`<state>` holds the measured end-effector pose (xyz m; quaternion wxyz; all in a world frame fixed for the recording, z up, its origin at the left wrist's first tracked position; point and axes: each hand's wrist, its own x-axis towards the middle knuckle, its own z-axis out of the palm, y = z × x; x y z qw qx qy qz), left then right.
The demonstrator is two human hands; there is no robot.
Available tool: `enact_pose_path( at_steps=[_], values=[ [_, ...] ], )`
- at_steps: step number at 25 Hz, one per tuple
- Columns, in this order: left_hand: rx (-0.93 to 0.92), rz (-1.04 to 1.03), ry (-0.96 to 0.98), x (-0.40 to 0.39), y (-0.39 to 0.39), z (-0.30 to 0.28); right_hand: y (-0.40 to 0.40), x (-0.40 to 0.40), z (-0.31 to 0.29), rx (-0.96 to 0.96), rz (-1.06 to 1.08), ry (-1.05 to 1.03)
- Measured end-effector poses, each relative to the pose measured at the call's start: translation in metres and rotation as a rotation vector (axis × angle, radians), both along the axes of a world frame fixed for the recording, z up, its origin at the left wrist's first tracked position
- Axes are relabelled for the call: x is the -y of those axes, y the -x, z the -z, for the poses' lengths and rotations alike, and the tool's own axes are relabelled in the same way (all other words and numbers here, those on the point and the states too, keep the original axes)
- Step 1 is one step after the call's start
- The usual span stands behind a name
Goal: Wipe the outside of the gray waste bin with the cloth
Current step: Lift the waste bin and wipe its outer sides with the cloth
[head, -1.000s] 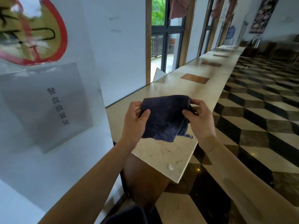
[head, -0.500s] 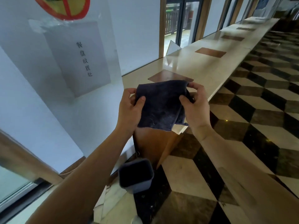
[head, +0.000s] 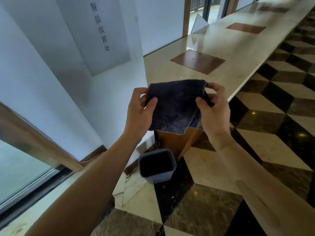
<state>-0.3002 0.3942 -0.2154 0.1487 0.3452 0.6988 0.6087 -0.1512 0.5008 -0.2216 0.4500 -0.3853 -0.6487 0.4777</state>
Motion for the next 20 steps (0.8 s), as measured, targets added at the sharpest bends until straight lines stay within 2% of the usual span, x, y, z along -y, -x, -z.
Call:
enact_pose_path(
  at_steps=[4,7,16,20],
  values=[
    [-0.011,0.008,-0.054,0.009,0.023,0.071,0.025,0.008,0.065,-0.017,0.033,-0.019],
    [-0.016,-0.004,-0.102,0.013,0.032,0.144,0.035,0.011,0.136,-0.022,0.028,-0.074],
    [-0.119,0.011,-0.168,0.024,0.038,0.440,0.033,0.022,0.441,-0.089,0.023,-0.147],
    [-0.121,0.074,-0.179,0.036,0.040,0.577,0.025,0.034,0.568,0.054,-0.023,-0.247]
  ],
)
